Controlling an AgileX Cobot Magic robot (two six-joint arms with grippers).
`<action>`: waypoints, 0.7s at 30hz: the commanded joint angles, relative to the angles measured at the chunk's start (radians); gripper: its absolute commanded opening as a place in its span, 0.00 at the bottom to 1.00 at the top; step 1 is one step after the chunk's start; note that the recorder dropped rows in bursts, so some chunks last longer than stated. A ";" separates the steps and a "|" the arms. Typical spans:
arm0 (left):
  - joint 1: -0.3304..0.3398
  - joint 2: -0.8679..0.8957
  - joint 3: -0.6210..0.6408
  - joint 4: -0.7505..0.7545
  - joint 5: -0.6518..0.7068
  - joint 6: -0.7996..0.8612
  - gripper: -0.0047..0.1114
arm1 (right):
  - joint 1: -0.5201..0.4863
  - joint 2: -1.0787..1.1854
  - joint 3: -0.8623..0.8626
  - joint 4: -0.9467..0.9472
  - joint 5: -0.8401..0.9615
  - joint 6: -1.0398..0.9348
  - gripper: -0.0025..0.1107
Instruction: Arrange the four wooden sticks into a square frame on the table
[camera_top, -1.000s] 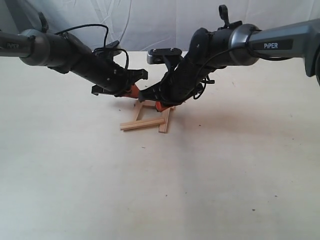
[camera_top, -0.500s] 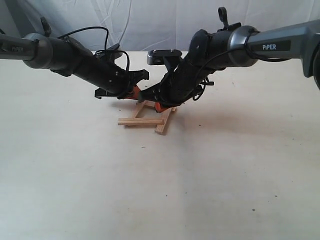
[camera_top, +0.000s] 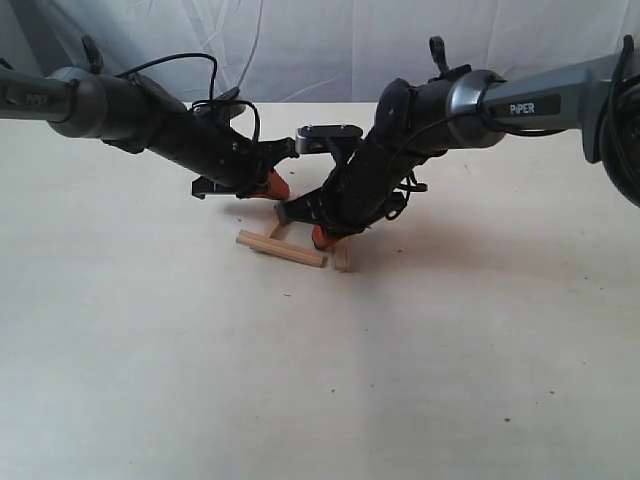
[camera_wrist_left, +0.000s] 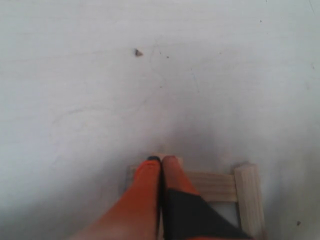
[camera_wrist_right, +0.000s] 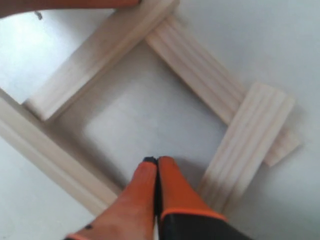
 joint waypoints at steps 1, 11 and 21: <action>-0.002 0.039 0.018 0.051 0.021 -0.002 0.04 | -0.001 -0.016 0.004 0.001 0.019 -0.008 0.01; -0.002 0.039 0.018 0.056 0.030 -0.002 0.04 | -0.051 -0.112 0.002 -0.042 0.058 0.041 0.01; -0.002 0.039 0.018 0.056 0.032 -0.002 0.04 | -0.071 -0.042 0.004 -0.239 0.272 0.136 0.01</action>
